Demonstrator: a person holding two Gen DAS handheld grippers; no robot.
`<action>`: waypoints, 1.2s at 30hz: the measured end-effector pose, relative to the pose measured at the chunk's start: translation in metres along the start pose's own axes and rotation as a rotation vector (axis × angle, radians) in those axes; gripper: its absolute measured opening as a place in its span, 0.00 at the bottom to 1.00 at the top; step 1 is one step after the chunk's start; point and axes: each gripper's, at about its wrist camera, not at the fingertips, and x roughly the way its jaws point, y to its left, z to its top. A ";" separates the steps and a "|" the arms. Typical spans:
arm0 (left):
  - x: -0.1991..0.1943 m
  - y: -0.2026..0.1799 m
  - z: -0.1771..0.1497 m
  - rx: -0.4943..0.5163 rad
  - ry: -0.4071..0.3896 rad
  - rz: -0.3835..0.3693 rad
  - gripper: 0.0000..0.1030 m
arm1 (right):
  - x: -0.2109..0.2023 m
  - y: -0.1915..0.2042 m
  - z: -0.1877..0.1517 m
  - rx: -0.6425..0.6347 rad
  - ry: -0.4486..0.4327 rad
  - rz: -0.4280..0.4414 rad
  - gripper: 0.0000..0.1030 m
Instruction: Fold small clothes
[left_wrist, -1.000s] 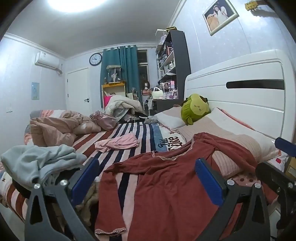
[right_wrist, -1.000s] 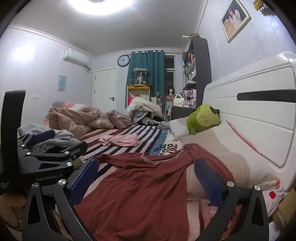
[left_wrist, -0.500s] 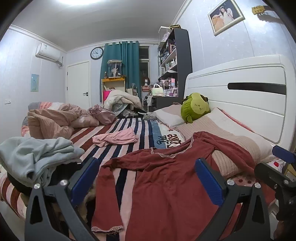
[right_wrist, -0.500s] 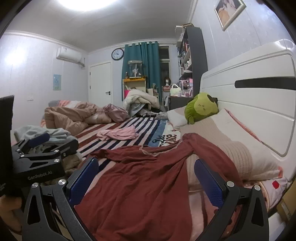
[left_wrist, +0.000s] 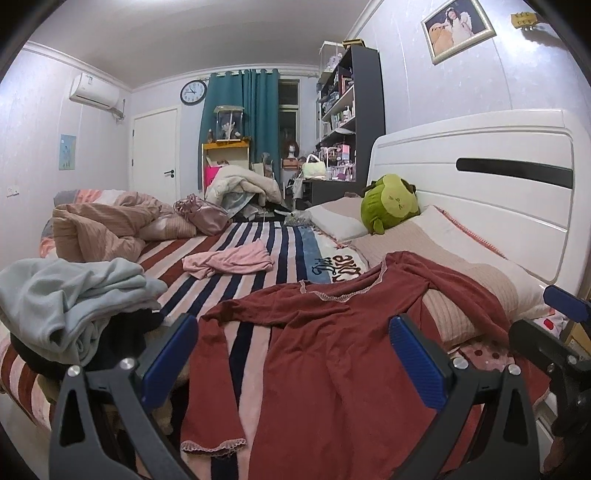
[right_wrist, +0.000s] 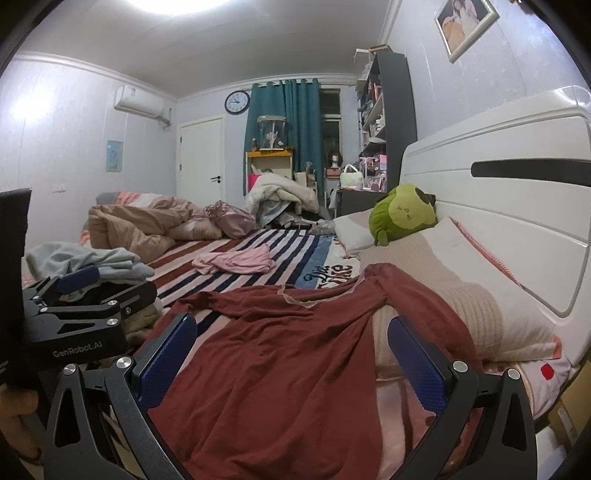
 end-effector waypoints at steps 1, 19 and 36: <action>0.001 0.001 0.000 0.001 0.008 0.001 0.99 | 0.000 0.000 0.000 0.004 0.000 0.002 1.00; 0.006 0.008 -0.004 -0.017 0.037 -0.005 0.99 | -0.002 -0.002 0.002 0.020 0.000 0.012 1.00; 0.002 0.005 -0.005 -0.006 0.025 -0.024 0.99 | -0.002 0.002 0.003 0.029 -0.008 0.025 1.00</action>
